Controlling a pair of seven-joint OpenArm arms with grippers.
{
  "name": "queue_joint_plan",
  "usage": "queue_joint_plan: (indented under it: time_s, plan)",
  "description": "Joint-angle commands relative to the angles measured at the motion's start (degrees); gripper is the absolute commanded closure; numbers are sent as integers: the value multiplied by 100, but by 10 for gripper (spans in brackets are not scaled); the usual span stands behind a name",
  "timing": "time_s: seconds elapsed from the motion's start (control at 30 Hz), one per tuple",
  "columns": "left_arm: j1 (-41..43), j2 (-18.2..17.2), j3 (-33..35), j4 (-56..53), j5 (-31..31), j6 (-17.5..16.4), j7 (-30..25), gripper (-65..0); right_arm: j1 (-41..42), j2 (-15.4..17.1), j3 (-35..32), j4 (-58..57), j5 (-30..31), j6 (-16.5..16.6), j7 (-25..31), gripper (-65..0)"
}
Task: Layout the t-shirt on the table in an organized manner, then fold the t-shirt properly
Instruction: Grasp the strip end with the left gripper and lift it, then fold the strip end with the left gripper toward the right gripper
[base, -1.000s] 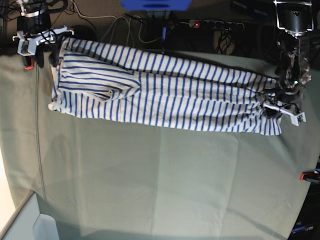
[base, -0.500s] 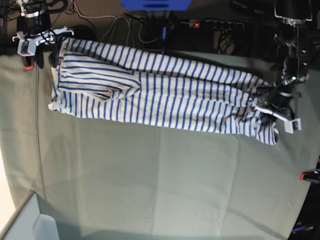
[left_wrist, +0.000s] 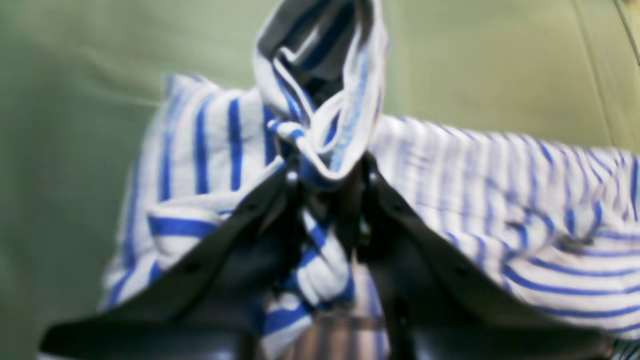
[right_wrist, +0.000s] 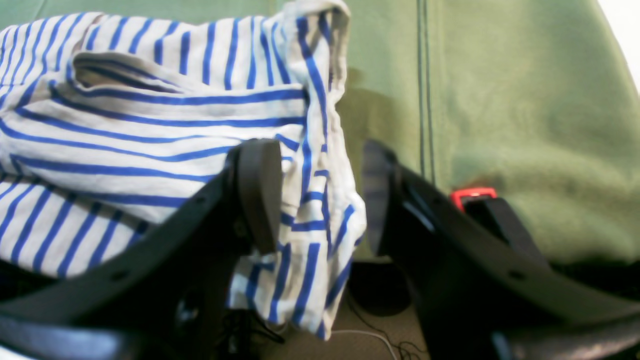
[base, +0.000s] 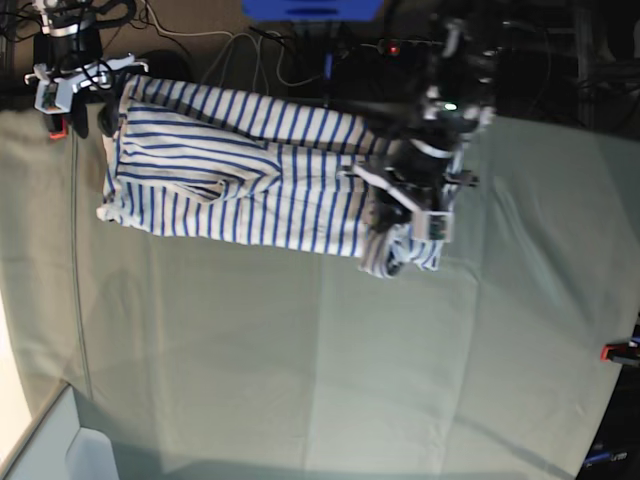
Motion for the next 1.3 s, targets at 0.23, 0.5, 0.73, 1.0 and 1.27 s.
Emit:
queue_joint_plan:
  time_s: [0.23,0.5,0.73,1.0,1.27]
  plan:
    - [-491,458,915,-599,917,-25,-131,0,-65,37,48,109,124,19,169,-268]
    - [-825,414,1346,-1056,917,-60,-122,-1,-65,37,56,109,124,19,169,-267]
    - [-772,414,1592,-1004,908,-43,-113,-153,-65,37,48,109,124,19,169,-267]
    - [-754,414,1548,-837,908,-34,-113,-345,-65,37,30,109,124,19,169,-268]
    - [-359,159,1460,737,917,-25,-122,-344,-21,37,30,109,124,19,143,-267]
